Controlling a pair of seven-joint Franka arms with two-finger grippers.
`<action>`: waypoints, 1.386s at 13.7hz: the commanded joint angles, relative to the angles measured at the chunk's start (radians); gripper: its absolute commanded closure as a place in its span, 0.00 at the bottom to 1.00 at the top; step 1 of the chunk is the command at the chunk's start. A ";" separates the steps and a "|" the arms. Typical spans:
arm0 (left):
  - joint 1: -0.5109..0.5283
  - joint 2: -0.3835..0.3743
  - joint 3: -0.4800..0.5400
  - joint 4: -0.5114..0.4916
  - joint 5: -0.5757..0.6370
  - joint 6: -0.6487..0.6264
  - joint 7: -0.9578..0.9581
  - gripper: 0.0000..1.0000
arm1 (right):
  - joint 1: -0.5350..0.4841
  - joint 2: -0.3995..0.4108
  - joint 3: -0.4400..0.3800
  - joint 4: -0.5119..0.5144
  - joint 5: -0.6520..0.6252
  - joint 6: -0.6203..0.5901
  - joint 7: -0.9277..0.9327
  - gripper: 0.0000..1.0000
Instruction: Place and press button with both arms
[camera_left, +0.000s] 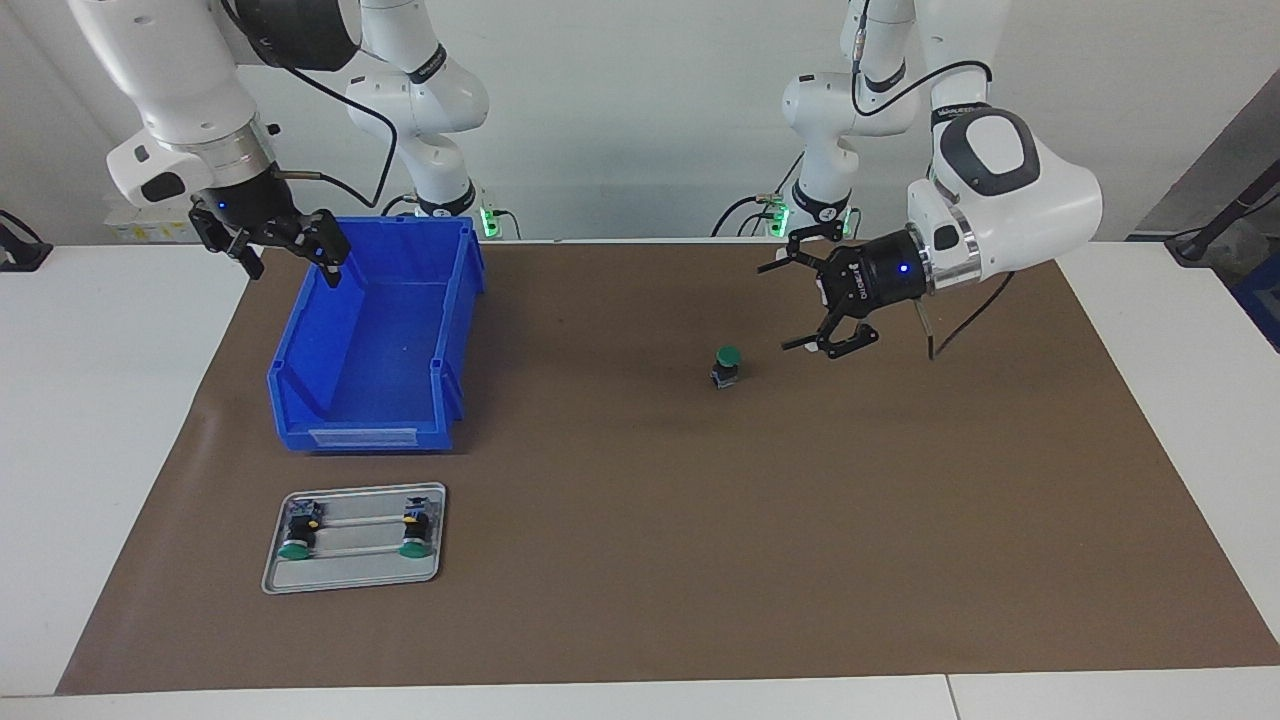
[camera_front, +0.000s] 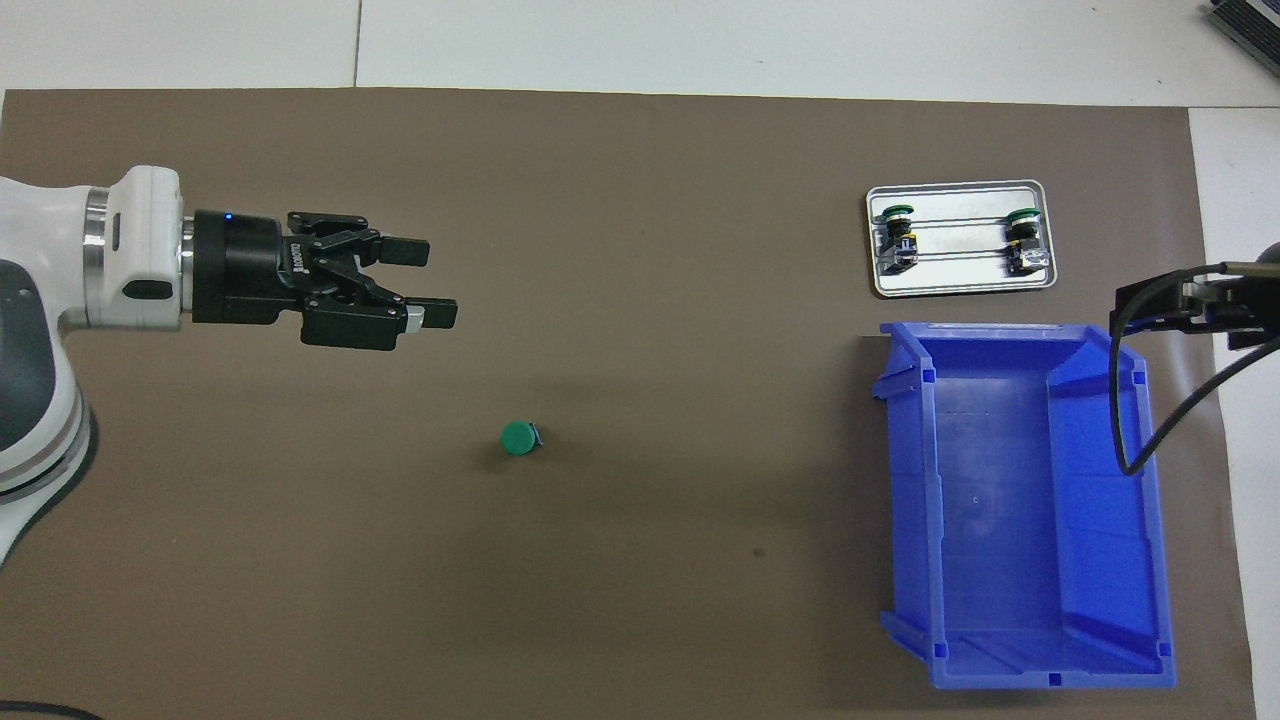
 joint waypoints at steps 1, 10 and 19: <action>-0.014 -0.064 -0.005 0.017 0.279 0.018 -0.266 0.00 | -0.011 -0.012 0.011 -0.014 -0.001 0.006 -0.019 0.00; -0.038 -0.110 -0.014 0.002 0.647 -0.148 -0.733 0.00 | -0.011 -0.012 0.011 -0.013 -0.001 0.006 -0.019 0.00; -0.183 -0.083 -0.037 0.009 0.879 -0.019 -1.187 0.48 | -0.011 -0.012 0.011 -0.013 -0.001 0.006 -0.019 0.00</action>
